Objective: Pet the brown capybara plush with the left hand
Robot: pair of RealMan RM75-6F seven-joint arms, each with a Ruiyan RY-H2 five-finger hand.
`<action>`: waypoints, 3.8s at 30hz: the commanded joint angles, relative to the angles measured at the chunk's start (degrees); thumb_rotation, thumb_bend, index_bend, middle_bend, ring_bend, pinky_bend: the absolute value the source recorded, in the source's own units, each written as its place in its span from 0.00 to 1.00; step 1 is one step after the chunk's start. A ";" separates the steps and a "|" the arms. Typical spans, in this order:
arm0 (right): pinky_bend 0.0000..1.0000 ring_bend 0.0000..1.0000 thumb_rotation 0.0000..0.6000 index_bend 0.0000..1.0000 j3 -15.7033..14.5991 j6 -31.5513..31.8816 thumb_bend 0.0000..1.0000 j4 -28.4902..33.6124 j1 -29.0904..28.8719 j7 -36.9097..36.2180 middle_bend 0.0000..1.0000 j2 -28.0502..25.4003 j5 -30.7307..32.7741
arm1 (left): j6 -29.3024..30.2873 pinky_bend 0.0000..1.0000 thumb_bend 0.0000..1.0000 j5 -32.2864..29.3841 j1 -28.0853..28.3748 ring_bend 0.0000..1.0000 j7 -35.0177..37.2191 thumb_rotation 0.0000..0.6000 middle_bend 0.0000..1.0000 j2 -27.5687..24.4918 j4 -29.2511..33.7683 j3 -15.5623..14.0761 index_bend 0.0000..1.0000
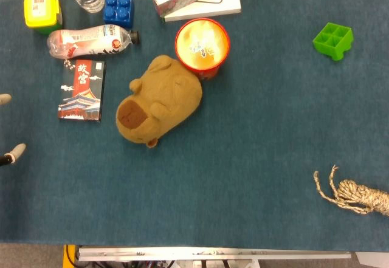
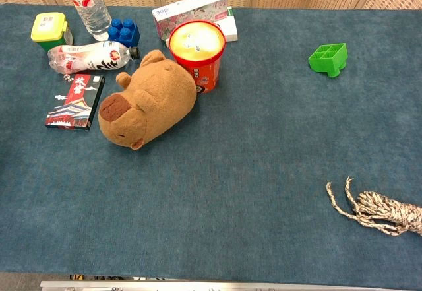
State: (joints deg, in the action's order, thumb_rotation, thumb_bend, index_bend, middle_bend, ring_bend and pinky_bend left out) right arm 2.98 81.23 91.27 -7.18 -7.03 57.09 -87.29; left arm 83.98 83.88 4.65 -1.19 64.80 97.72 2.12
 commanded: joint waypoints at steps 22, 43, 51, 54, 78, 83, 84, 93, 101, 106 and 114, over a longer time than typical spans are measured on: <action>0.20 0.19 1.00 0.27 2.03 1.26 0.19 1.47 -0.74 2.96 0.33 -0.73 0.94 | -7.41 0.00 0.12 3.25 6.16 0.13 9.19 1.00 0.16 -1.06 -1.19 1.05 0.24; 0.20 0.19 1.00 0.27 2.33 0.90 0.19 3.37 -0.82 5.23 0.33 -1.66 2.02 | -27.91 0.00 0.08 2.01 24.00 0.04 20.68 0.10 0.04 7.41 -6.00 4.50 0.01; 0.20 0.19 1.00 0.27 2.04 0.84 0.19 3.00 -0.38 4.75 0.33 -1.64 2.43 | -30.12 0.00 0.07 0.63 27.59 0.00 21.23 0.03 0.00 11.10 -9.22 5.40 0.00; 0.20 0.19 1.00 0.27 2.00 0.82 0.19 2.90 -0.33 4.59 0.33 -1.62 2.44 | -31.13 0.00 0.07 -1.19 28.42 0.00 19.67 0.03 0.00 11.94 -9.29 5.76 0.00; 0.20 0.19 1.00 0.27 1.76 0.94 0.19 2.62 0.37 4.15 0.33 -1.63 2.85 | -28.25 0.00 0.07 7.52 33.42 0.00 28.88 0.06 0.00 18.57 -19.74 1.37 0.00; 0.20 0.19 1.00 0.27 1.75 0.77 0.19 2.59 0.34 4.21 0.33 -1.54 2.92 | -24.48 0.00 0.07 10.91 33.69 0.00 33.13 0.11 0.00 20.46 -23.57 -0.04 0.00; 0.20 0.19 1.00 0.27 1.76 0.77 0.19 2.61 0.34 4.22 0.33 -1.54 2.91 | -23.97 0.00 0.07 11.18 33.70 0.00 33.50 0.12 0.00 20.81 -24.21 -0.21 0.00; 0.20 0.19 1.00 0.27 1.70 0.72 0.19 2.81 0.48 4.52 0.33 -1.58 3.05 | -22.04 0.00 0.07 12.14 34.00 0.00 35.08 0.14 0.00 22.16 -26.75 -2.00 0.00; 0.20 0.19 1.00 0.27 1.71 0.48 0.19 3.00 0.42 4.78 0.33 -1.61 3.13 | -21.85 0.00 0.07 12.15 33.84 0.00 35.33 0.14 0.00 22.68 -27.55 -3.75 0.00; 0.20 0.19 1.00 0.27 1.71 0.28 0.19 3.01 0.34 4.83 0.33 -1.53 3.17 | -22.16 0.00 0.07 12.29 33.77 0.00 35.33 0.14 0.00 22.75 -27.48 -4.95 0.00; 0.20 0.19 1.00 0.27 1.66 0.29 0.19 3.12 0.42 4.84 0.33 -1.62 3.17 | -22.18 0.00 0.07 12.25 33.50 0.00 35.21 0.14 0.00 21.46 -25.56 -6.34 0.00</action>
State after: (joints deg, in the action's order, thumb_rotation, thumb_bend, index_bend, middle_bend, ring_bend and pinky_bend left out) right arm 4.64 81.51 94.39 -6.76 -2.18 55.47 -84.13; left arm 61.60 96.13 38.25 34.10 86.64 71.70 -4.06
